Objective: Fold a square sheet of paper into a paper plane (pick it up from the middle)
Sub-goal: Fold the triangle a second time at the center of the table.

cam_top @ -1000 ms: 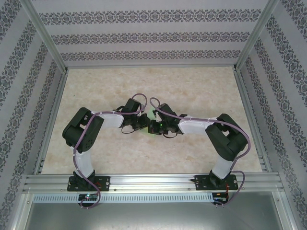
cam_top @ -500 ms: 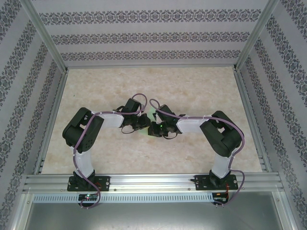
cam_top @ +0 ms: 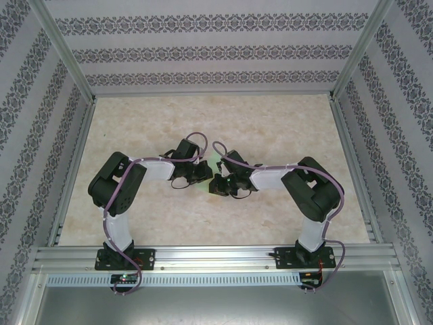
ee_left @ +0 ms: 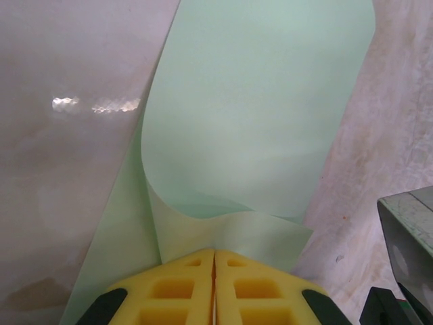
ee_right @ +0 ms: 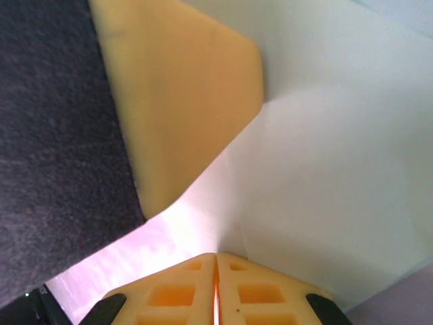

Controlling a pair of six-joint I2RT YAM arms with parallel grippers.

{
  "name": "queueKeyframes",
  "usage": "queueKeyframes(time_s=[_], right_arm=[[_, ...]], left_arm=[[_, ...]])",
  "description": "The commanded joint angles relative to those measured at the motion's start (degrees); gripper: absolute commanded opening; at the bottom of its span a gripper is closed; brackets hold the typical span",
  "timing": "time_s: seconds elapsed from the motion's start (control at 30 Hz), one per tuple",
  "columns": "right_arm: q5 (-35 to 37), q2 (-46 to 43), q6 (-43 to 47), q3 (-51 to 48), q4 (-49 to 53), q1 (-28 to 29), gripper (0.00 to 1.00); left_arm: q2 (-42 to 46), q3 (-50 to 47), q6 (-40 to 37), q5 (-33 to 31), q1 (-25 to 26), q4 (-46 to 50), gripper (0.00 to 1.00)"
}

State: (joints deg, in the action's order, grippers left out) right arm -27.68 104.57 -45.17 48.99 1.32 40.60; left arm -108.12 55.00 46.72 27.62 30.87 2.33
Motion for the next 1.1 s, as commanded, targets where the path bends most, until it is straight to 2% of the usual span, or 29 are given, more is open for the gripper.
queueKeyframes(time_s=[0.0, 0.2, 0.43, 0.7, 1.07], right_arm=[[-2.1, 1.5, -1.1, -2.9, 2.7, 0.2, 0.09], [-3.7, 0.9, -3.7, -7.4, -2.6, 0.2, 0.1], [-3.3, -1.1, -5.4, -9.3, -4.1, -0.2, 0.1], [1.2, -2.9, -0.5, -4.2, 8.8, 2.0, 0.11], [-2.2, -9.7, -4.0, -11.0, 1.8, -1.0, 0.12]], left_arm=[[-0.7, -1.3, -1.5, -2.9, -0.4, 4.3, 0.1], [-0.7, -1.4, -1.5, -3.1, -0.4, 4.6, 0.1], [-1.0, -1.3, -1.8, -2.7, -0.4, 4.5, 0.09], [-0.7, -0.7, -2.1, -2.7, -0.3, 5.3, 0.09], [-0.5, -0.5, -1.9, -1.6, -0.3, 4.8, 0.09]])
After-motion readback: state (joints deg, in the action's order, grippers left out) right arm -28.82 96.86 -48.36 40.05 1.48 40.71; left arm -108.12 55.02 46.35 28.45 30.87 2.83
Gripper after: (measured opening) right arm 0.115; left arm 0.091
